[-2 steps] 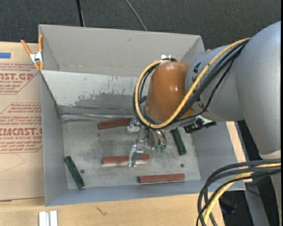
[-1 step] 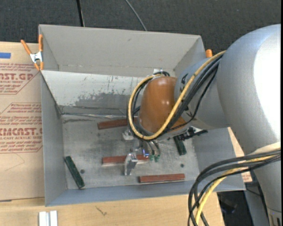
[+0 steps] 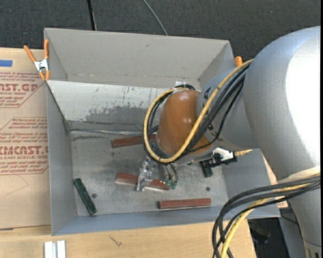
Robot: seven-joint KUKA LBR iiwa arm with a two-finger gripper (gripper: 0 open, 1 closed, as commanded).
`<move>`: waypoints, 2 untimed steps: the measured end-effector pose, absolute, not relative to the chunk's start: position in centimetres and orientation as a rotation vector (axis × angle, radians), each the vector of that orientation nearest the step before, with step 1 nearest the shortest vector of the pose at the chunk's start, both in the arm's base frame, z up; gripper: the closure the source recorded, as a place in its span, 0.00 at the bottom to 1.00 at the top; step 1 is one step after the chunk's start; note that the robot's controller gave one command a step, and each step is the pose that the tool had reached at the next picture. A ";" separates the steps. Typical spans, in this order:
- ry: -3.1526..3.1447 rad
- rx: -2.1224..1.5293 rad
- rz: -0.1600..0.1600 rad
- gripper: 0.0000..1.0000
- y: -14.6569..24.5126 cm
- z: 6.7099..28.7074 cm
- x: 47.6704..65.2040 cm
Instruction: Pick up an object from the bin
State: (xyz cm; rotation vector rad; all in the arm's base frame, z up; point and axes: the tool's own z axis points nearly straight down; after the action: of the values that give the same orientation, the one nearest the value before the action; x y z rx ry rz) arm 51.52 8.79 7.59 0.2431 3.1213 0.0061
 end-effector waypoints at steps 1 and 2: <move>3.121 0.243 0.006 1.00 8.8 7.6 51.5; 3.124 0.244 0.005 1.00 8.8 8.0 51.5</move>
Offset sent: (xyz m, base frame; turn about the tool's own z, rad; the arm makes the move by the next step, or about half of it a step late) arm 0.0001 0.0000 0.0416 0.0000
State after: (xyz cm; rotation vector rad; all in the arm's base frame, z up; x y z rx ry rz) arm 51.46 8.78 7.96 0.2435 3.1240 0.0052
